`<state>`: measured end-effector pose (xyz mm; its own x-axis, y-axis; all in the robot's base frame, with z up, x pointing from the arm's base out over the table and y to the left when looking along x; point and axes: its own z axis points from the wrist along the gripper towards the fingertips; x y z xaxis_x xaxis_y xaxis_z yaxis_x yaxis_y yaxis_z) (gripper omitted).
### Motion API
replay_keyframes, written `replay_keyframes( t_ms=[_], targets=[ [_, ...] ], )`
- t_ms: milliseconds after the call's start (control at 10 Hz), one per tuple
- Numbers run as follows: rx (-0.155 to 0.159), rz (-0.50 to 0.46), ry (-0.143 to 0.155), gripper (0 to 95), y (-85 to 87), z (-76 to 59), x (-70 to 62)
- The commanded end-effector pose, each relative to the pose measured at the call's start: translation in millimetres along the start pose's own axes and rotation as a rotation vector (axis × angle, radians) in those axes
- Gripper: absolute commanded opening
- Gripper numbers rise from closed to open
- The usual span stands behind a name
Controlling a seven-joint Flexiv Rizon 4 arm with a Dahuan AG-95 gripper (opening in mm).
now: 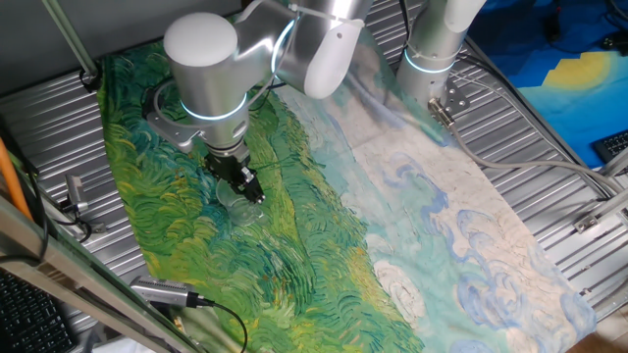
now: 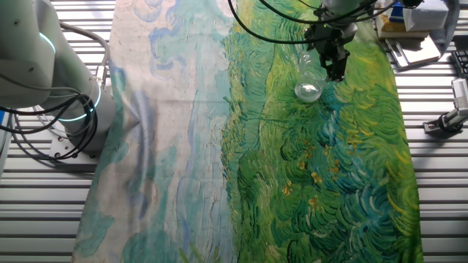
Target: Pick up the cup
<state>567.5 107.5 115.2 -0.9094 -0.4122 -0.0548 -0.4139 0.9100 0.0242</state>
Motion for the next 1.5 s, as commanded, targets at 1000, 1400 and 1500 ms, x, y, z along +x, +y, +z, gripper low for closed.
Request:
replay_keyframes(
  t_ms=[1000,1400,1500],
  targets=[
    [-0.003,-0.006,-0.005,57.0,0.3,4.4,0.5],
    [-0.003,-0.009,-0.005,76.0,0.2,3.6,0.4],
    [-0.004,-0.011,-0.005,76.0,0.2,3.6,0.4]
  ],
)
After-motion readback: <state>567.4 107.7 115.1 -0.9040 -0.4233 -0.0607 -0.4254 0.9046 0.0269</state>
